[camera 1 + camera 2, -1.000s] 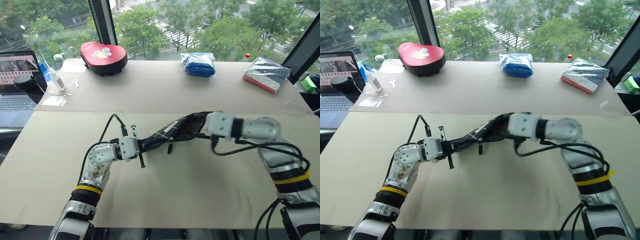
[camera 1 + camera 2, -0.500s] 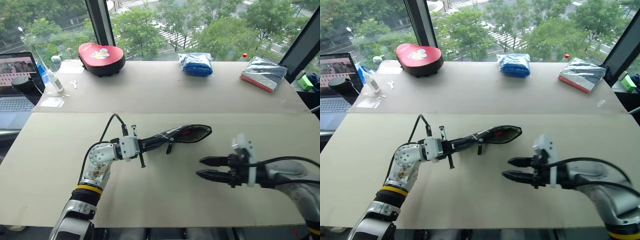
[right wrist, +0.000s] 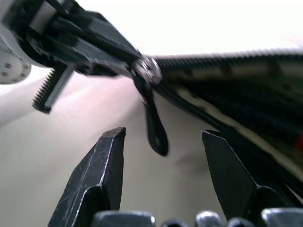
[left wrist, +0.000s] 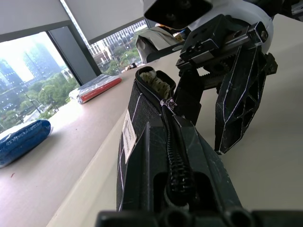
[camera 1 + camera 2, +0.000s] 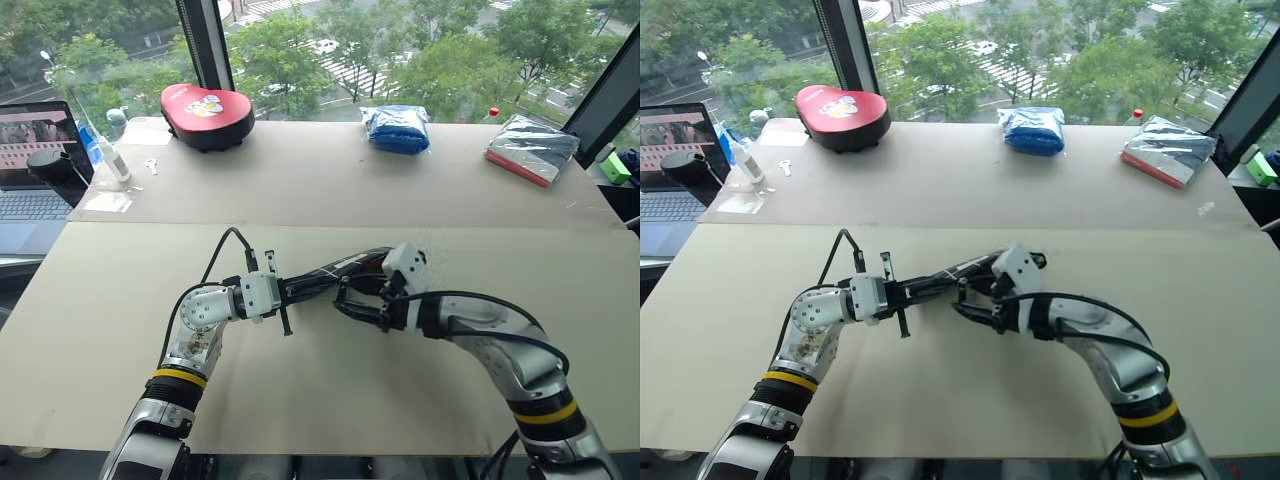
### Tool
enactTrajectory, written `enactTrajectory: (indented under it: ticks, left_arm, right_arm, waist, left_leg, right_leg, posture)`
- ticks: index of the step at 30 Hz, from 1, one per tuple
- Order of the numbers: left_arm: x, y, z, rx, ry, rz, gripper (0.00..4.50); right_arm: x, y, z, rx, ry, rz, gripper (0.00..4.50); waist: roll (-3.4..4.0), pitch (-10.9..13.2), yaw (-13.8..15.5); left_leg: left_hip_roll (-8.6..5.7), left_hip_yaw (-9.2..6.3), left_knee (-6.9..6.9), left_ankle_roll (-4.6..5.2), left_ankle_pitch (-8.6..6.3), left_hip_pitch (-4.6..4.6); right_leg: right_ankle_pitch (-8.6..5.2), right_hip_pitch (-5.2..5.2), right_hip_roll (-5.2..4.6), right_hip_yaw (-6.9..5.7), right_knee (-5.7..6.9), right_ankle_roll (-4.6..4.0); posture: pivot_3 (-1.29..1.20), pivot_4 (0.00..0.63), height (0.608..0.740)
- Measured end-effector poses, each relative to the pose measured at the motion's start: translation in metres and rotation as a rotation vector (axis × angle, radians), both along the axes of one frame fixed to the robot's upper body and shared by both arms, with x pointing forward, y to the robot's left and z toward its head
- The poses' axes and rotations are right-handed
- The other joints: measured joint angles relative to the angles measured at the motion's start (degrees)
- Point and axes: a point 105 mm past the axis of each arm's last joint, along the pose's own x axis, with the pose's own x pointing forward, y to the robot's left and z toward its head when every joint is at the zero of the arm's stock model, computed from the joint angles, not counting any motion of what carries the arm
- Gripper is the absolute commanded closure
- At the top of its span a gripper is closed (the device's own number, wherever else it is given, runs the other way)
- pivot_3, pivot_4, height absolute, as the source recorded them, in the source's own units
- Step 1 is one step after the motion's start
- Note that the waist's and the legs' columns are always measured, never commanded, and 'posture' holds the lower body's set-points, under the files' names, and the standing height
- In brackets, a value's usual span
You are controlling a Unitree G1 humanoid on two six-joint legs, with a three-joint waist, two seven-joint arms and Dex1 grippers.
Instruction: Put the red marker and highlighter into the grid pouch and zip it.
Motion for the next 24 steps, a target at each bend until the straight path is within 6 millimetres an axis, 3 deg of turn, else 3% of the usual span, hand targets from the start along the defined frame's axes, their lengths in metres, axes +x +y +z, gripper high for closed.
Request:
enactTrajectory:
  ticks: [3, 4, 5, 9, 12, 20, 24]
  left_arm:
    - [0.0, 0.0, 0.0, 0.0, 0.0, 0.0, 4.5]
    - [0.001, 0.0, 0.0, 0.0, -0.001, 0.0, 4.5]
    - [0.001, 0.0, 0.001, 0.0, -0.002, 0.0, 4.5]
    - [0.001, 0.0, 0.001, 0.0, -0.002, 0.0, 4.5]
    - [0.001, 0.0, 0.001, 0.001, -0.002, 0.0, 4.5]
    - [0.001, 0.0, 0.001, 0.002, -0.001, -0.001, 4.5]
    - [0.0, -0.001, 0.0, 0.006, 0.0, -0.007, 4.5]
  right_arm:
    - [0.002, 0.002, 0.002, -0.002, -0.003, 0.009, 1.66]
    - [0.001, 0.002, 0.002, -0.002, -0.003, 0.013, 2.17]
    - [0.001, 0.003, 0.001, -0.004, -0.002, 0.015, 2.25]
    - [0.0, 0.003, 0.0, -0.014, 0.001, 0.031, 3.73]
    - [-0.002, 0.003, 0.001, -0.005, 0.005, 0.048, 4.46]
    - [-0.006, -0.003, 0.004, -0.003, 0.005, 0.063, 4.46]
    - [-0.011, -0.017, 0.003, -0.056, -0.002, 0.056, 4.46]
  waist:
    - [0.0, 0.0, 0.02]
    - [0.0, 0.0, 0.0]
    - [0.0, 0.0, -0.03]
    - [0.0, 0.0, -0.1]
    - [0.0, 0.0, -0.1]
    - [0.0, 0.0, -0.06]
    - [0.0, 0.0, 0.06]
  left_leg:
    - [-0.01, 0.0, 0.0, 0.0, 0.0, 0.0]
    - [-0.02, 0.0, 0.0, 0.0, 0.0, 0.0]
    - [-0.03, 0.0, -0.01, 0.0, 0.0, 0.0]
    - [-0.04, 0.0, -0.02, 0.0, 0.0, 0.0]
    - [-0.04, 0.0, -0.02, 0.0, 0.0, 0.0]
    - [-0.03, 0.0, -0.02, 0.0, 0.0, 0.0]
    - [-0.03, 0.0, -0.01, 0.01, 0.0, -0.02]
  right_leg:
    - [0.0, 0.0, 0.0, 0.0, 0.0, 0.0]
    - [0.0, 0.0, 0.0, 0.0, 0.0, 0.0]
    - [0.0, -0.01, 0.0, 0.0, 0.0, 0.0]
    - [0.0, -0.02, 0.01, -0.01, 0.0, 0.0]
    - [0.0, -0.02, 0.01, -0.01, 0.0, 0.0]
    - [0.0, -0.02, 0.01, -0.01, 0.0, 0.0]
    - [0.0, 0.0, 0.01, 0.0, -0.01, 0.0]
  posture:
    - [0.0, 0.15, 0.74]
    - [0.0, 0.15, 0.74]
    - [0.0, 0.15, 0.74]
    - [0.0, 0.15, 0.74]
    - [0.0, 0.15, 0.74]
    - [0.0, 0.15, 0.74]
    - [0.0, 0.15, 0.74]
